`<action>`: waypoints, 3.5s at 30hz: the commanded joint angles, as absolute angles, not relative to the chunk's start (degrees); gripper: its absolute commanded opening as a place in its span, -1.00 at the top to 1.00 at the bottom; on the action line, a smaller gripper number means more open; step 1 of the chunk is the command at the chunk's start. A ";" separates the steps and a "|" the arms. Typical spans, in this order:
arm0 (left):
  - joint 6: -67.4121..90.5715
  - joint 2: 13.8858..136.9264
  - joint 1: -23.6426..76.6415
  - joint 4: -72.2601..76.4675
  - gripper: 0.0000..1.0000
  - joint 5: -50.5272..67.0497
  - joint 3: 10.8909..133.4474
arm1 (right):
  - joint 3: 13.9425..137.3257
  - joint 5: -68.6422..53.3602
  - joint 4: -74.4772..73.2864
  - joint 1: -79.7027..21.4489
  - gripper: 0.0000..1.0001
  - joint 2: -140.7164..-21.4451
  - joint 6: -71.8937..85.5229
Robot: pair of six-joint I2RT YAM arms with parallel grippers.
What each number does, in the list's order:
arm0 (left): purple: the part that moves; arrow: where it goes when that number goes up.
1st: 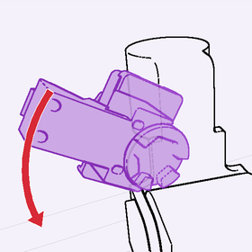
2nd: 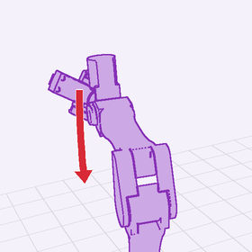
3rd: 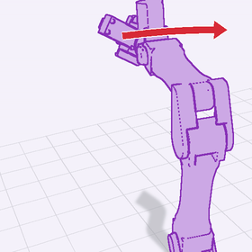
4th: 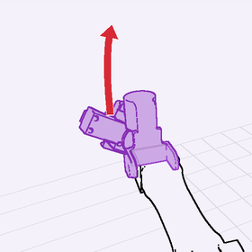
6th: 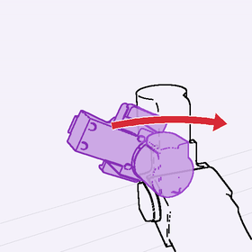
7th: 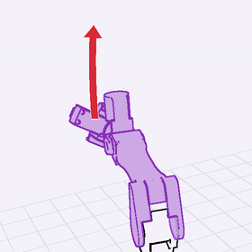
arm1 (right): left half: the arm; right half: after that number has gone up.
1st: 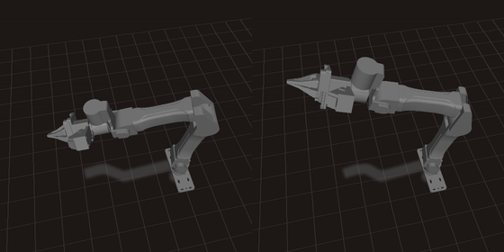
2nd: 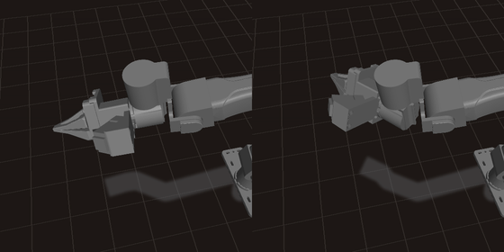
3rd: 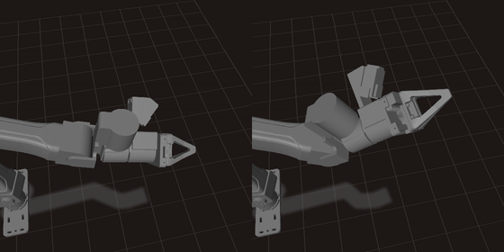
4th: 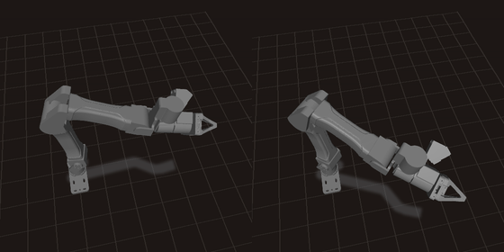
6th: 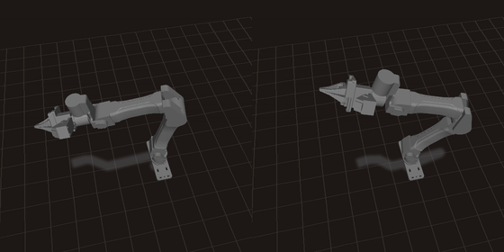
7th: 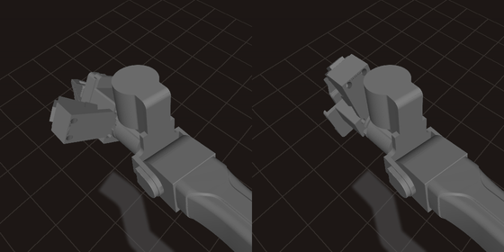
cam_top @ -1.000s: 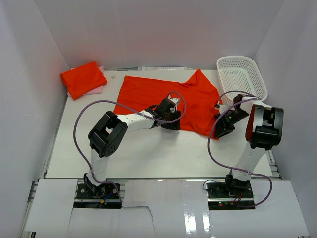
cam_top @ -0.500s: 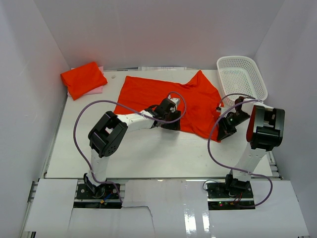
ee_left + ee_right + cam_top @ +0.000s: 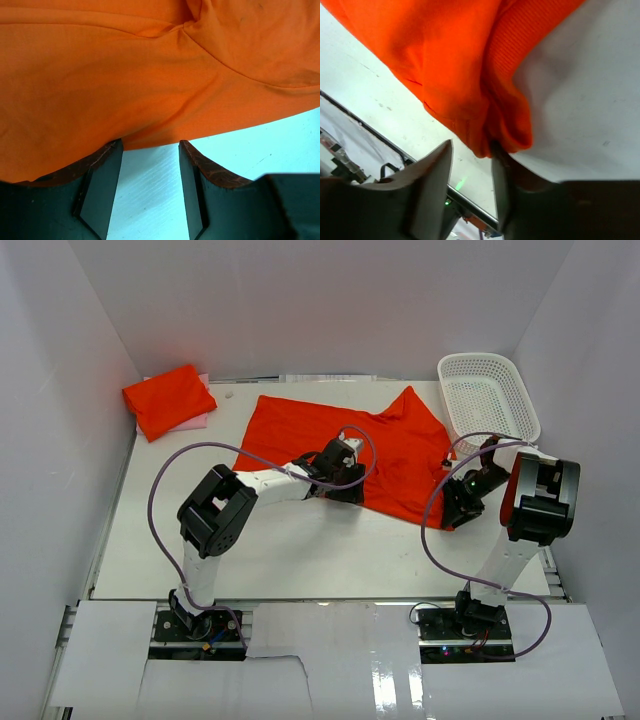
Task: Fold and stack the t-shirts
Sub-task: Fold the flattened tshirt in 1/3 of the way
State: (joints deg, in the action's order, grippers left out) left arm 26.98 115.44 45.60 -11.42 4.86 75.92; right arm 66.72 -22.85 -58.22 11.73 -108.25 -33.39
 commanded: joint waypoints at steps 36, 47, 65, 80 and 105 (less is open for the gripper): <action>27.42 100.03 46.25 -26.28 -0.29 -3.62 81.66 | 74.96 -28.56 -56.52 -4.13 -0.11 -100.02 -28.83; 19.52 103.44 13.72 -22.24 -0.27 10.20 74.70 | 71.28 -28.21 -51.77 -5.80 -0.11 -102.92 -26.72; 16.52 112.50 12.39 -26.80 -0.26 -1.30 78.22 | 68.55 -14.77 -47.11 -6.15 -0.10 -108.19 -21.27; 20.47 112.41 13.18 -31.20 -0.26 -4.92 71.64 | 72.32 -7.39 -51.32 -4.92 -0.12 -111.35 -25.14; 42.00 93.52 19.34 -35.68 -0.28 -6.86 44.48 | 64.96 -1.67 -49.13 -6.68 -0.13 -106.53 -29.00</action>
